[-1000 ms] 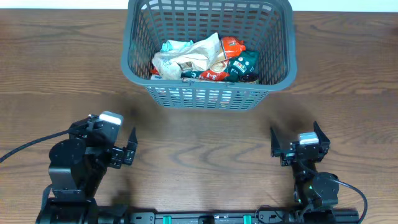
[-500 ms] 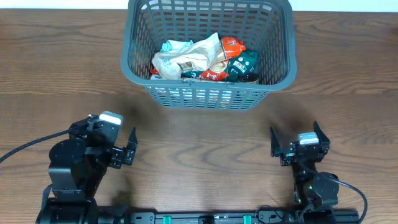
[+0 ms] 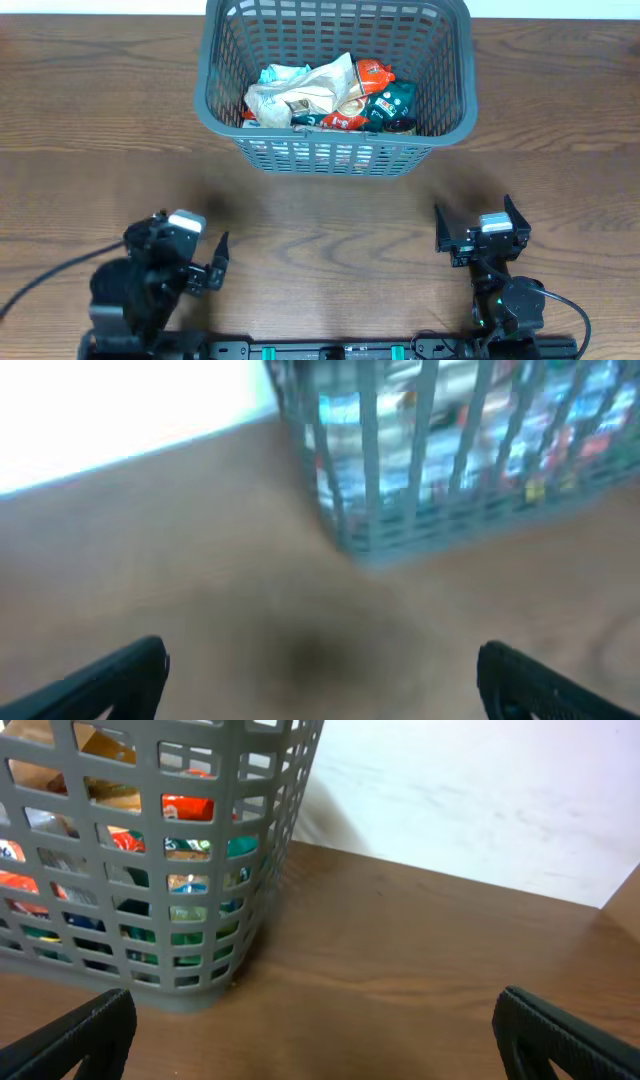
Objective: Pack container
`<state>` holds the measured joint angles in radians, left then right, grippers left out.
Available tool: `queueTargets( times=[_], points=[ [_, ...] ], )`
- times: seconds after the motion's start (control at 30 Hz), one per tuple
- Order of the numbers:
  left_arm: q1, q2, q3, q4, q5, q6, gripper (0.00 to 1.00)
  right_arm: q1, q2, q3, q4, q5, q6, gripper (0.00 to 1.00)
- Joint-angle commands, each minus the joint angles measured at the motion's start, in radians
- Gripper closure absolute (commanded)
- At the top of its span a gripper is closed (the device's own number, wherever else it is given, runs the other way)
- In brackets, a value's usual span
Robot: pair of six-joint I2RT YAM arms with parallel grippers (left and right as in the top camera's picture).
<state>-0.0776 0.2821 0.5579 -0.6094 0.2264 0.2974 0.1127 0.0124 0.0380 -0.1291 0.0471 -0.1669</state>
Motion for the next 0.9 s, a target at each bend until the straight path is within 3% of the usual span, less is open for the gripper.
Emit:
queueTargets(
  times=[0.0,0.23,0.37,0.53,0.77,0.87],
  points=[
    [-0.007,-0.096,-0.134,0.175,0.024,-0.015,0.01,-0.008,-0.007,-0.006,0.002,-0.007,-0.014,0.01],
    [-0.007,-0.203,-0.441,0.691,0.023,-0.015,0.01,-0.008,-0.007,-0.006,0.002,-0.007,-0.014,0.01],
    [-0.008,-0.253,-0.552,0.847,0.0,-0.015,0.01,-0.008,-0.007,-0.006,0.002,-0.007,-0.014,0.01],
    [-0.044,-0.28,-0.554,0.778,-0.046,0.002,0.01,-0.008,-0.007,-0.006,0.002,-0.007,-0.014,0.01],
    [-0.083,-0.28,-0.554,0.563,-0.032,-0.028,0.01,-0.008,-0.007,-0.006,0.002,-0.007,-0.014,0.01],
    [-0.082,-0.28,-0.554,0.554,-0.033,-0.048,0.01,-0.008,-0.007,-0.006,0.002,-0.007,-0.014,0.01]
  ],
)
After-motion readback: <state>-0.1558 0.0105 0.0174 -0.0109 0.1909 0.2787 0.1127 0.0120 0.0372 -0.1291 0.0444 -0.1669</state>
